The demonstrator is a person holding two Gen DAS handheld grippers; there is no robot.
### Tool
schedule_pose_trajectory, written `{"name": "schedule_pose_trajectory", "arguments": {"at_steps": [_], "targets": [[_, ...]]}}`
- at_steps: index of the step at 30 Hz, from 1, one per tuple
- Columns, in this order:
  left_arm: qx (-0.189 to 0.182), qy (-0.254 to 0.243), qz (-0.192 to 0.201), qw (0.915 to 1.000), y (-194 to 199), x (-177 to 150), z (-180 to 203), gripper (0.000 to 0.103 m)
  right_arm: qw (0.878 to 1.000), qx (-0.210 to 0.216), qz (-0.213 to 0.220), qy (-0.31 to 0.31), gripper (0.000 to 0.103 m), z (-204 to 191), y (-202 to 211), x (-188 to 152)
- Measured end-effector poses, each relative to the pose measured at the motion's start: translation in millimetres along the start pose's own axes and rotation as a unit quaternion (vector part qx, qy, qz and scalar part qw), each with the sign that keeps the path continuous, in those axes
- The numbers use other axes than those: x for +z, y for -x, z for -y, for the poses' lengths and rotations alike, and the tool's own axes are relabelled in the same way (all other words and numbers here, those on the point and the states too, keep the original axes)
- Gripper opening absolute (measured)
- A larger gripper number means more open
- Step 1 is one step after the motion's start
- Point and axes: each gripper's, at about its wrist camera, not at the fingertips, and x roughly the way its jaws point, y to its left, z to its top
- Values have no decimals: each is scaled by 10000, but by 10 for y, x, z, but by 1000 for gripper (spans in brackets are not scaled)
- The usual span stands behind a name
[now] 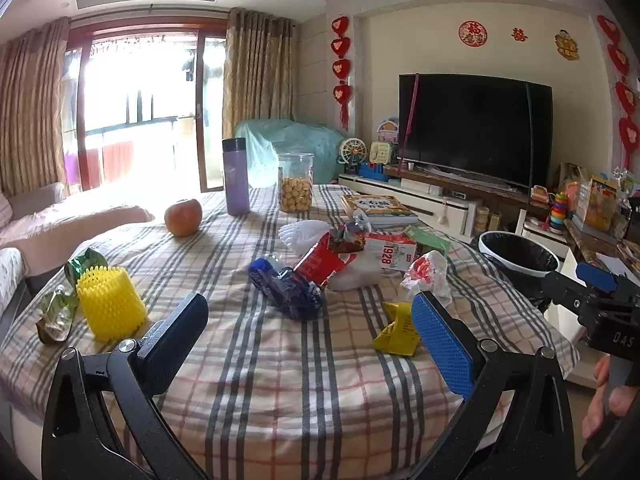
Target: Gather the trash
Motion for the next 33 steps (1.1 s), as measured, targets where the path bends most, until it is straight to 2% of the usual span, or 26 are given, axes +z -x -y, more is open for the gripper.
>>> {"name": "schedule_pose_trajectory", "arguments": {"at_steps": [33], "targets": [[-13,29,-25,10000,-28,-42,-39,103,9997,220,-77,-100,103,31,-13,-27]]}}
